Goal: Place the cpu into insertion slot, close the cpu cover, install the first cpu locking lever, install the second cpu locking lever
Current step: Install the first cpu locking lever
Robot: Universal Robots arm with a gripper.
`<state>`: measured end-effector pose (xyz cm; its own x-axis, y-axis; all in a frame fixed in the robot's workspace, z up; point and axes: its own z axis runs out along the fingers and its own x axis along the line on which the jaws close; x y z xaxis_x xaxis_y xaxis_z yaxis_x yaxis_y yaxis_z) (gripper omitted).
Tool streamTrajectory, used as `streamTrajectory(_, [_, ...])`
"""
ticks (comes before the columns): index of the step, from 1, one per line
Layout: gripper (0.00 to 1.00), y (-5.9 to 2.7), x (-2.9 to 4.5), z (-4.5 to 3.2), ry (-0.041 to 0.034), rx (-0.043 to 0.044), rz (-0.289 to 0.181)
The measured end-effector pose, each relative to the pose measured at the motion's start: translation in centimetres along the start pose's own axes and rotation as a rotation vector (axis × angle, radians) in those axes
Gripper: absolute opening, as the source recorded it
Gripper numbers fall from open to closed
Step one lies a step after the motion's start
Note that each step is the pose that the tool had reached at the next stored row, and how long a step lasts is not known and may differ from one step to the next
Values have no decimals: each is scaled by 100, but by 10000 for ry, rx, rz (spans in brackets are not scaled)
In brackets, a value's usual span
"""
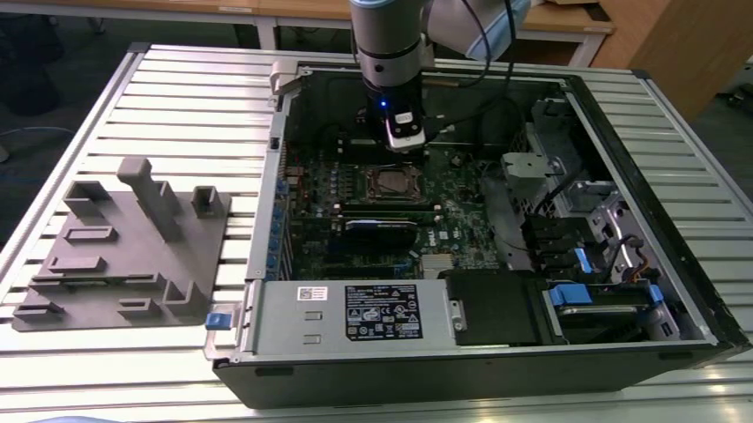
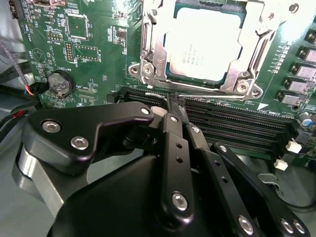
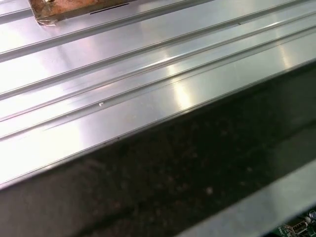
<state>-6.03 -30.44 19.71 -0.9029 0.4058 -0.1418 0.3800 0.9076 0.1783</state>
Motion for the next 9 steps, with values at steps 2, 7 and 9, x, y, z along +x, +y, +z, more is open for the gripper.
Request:
streamTrajectory(2, [11, 0, 0, 0, -3, 5, -1])
streamTrajectory(7, [11, -4, -2, 1, -48, 113, -25])
streamTrajectory(9, [11, -9, -4, -1, -70, 168, -38])
